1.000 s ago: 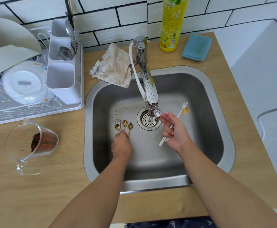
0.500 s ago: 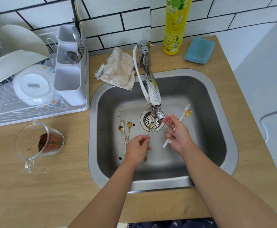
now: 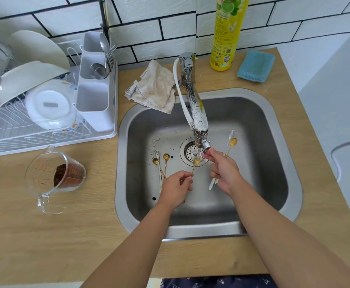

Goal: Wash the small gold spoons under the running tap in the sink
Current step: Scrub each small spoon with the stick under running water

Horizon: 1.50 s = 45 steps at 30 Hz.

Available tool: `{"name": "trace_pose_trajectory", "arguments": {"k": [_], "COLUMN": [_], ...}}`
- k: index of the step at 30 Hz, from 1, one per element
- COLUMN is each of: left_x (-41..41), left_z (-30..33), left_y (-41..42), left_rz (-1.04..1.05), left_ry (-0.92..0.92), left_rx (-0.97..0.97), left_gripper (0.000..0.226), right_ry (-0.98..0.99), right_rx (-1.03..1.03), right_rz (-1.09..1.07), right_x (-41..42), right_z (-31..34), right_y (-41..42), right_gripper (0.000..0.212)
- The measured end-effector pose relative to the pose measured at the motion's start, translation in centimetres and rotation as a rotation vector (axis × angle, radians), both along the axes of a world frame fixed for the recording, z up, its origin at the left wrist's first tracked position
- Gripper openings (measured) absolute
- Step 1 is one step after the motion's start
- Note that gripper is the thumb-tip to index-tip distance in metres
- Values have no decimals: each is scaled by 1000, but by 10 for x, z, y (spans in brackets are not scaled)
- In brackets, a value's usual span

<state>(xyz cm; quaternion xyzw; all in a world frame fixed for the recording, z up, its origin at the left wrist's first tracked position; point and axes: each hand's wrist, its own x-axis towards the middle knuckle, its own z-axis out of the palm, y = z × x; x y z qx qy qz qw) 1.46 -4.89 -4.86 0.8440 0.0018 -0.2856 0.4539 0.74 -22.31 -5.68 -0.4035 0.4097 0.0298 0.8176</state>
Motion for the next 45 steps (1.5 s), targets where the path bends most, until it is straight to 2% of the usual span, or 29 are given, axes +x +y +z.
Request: {"name": "trace_pose_trajectory", "arguments": {"k": [4,7,9,11,14,15,19,22,25,29,33,39,42,45], "left_x": [0,-1,-2,-3,-4,-4,-3,-3,-3,-1,-3,0,-1,-1], "left_z": [0,1,2,4,7,7,7,9,11,12,13,15,16,17], "left_y": [-1,-2,-2,-3,-6,-6,-4,-5,-6,-5,-7,-4,-5,-7], "left_rz": [33,28,4,-33,-33,-25,-3,23,53,63,54,106,128,138], "left_ry": [30,36,50,67,77,86,125,164,202,247,273,310,326,336], "left_rx": [-54,-93,-120,-140,-160,-165,-158,-193,-233,-265,-274,-308,-346,-339], "left_gripper": [21,22,21,22,22,22,23,23,23,23,24,22,20,21], "right_ry": [18,10,-41,-75,-81,-84,-93,-95,-72,-96,-64,-103,-72,-79], "right_rx": [-72,-213,-267,-321,-395,-414,-405,-412,-405,-420,-483,-453,-502,-466], "right_rz": [143,293,315,297,316,339,414,378,408,421,392,431,416,451], "right_x": [-4,-7,-8,-7,-7,-7,-7,-7,-7,-9,-8,-10,-10,-10], "right_z": [1,-1,-2,-3,-3,-4,-4,-3,-2,-1,0,0,-1,-2], "right_y": [4,10,14,14,12,12,14,14,13,15,14,15,15,18], "right_gripper": [9,24,30,24,3,11,11,5,17,4,21,9,20,19]}}
